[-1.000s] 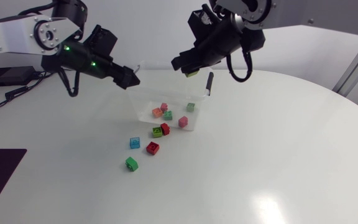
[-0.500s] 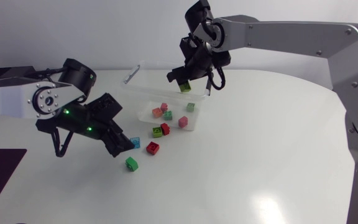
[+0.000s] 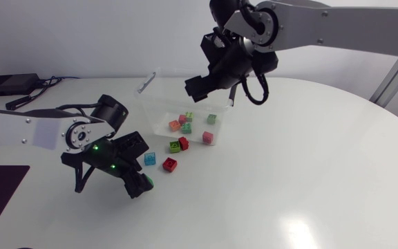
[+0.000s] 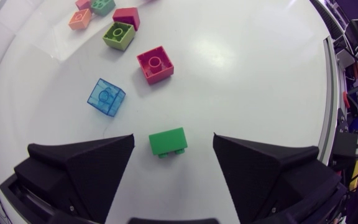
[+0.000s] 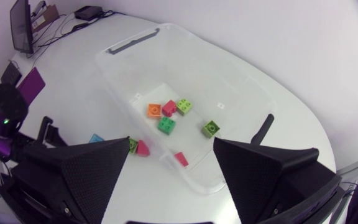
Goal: Place the duplo bricks in the container
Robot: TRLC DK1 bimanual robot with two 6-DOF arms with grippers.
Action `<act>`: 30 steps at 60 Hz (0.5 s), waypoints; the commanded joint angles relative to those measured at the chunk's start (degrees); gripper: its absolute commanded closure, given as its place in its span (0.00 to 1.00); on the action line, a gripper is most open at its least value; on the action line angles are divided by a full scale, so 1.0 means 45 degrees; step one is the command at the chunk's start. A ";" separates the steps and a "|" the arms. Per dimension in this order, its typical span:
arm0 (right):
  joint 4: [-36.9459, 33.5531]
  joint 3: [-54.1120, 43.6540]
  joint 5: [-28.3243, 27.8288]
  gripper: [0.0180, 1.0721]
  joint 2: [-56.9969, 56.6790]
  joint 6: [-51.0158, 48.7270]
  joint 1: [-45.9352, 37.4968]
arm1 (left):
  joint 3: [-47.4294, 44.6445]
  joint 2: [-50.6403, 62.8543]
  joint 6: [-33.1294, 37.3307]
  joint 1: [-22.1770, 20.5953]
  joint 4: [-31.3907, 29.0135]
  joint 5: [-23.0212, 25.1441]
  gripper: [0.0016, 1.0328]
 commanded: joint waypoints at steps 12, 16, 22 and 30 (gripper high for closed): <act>0.0405 -0.3184 0.0092 0.05 -0.1961 0.0196 0.1296 | -0.0341 0.1546 0.0015 -0.0036 0.0705 -0.0451 0.28; 0.0620 -0.3769 0.0111 0.05 -0.2039 0.0118 0.1609 | -0.0302 0.1819 -0.0004 -0.0017 0.0764 -0.0451 0.40; 0.0932 -0.4473 0.0111 0.05 -0.2020 0.0040 0.2019 | -0.0165 0.2171 -0.0160 0.0081 0.0959 -0.0471 0.82; 0.1401 -0.5078 0.0033 0.05 -0.1648 -0.0117 0.2468 | -0.0068 0.1350 -0.0219 0.0374 0.0842 -0.0451 0.84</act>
